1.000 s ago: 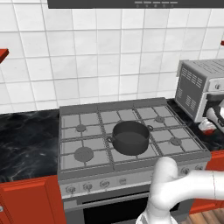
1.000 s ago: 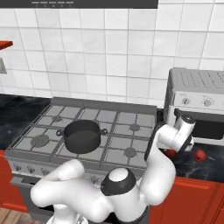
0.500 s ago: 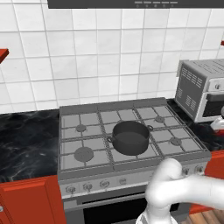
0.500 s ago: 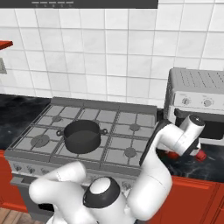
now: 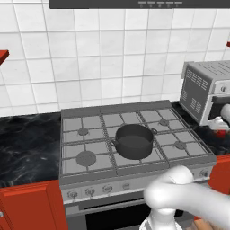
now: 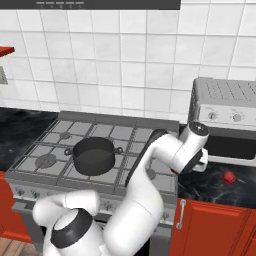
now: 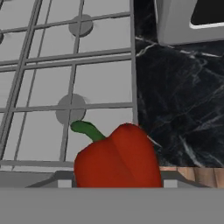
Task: Put the bell pepper and bell pepper in the pot. Retrieve the spatula and lightly stir the vegetables in the pot.
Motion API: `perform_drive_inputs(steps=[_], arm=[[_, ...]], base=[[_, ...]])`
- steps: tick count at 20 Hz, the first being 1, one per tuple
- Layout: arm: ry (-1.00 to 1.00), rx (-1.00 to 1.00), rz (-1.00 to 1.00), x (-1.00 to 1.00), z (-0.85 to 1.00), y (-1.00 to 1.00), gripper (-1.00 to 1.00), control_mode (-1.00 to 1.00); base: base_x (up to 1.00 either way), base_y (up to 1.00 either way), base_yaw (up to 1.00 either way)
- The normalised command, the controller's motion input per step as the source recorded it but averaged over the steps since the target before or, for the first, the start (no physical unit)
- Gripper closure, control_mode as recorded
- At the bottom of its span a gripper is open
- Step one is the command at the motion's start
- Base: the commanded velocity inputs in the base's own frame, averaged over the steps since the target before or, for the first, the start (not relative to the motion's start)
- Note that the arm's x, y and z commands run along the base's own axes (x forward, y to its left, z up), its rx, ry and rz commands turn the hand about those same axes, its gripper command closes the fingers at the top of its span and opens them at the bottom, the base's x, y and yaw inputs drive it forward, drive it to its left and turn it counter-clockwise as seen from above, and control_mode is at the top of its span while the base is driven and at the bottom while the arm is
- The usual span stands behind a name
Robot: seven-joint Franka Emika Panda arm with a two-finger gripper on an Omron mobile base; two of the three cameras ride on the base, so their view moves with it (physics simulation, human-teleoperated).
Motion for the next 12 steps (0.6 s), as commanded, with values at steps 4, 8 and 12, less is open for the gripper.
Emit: perform_drive_inputs(steps=[4,8,12], arm=[[0.0,-0.1,0.0,-0.12,0.47,1.0,1.0,-1.0],[0.03,-0.03,0.0,-0.13,0.54,0.96,1.0,-1.0],[0.07,-0.01,0.0,-0.12,0.47,0.95,1.0,-1.0]], base=[[0.0,0.0,0.0],[0.0,0.0,0.0],[0.0,0.0,0.0]])
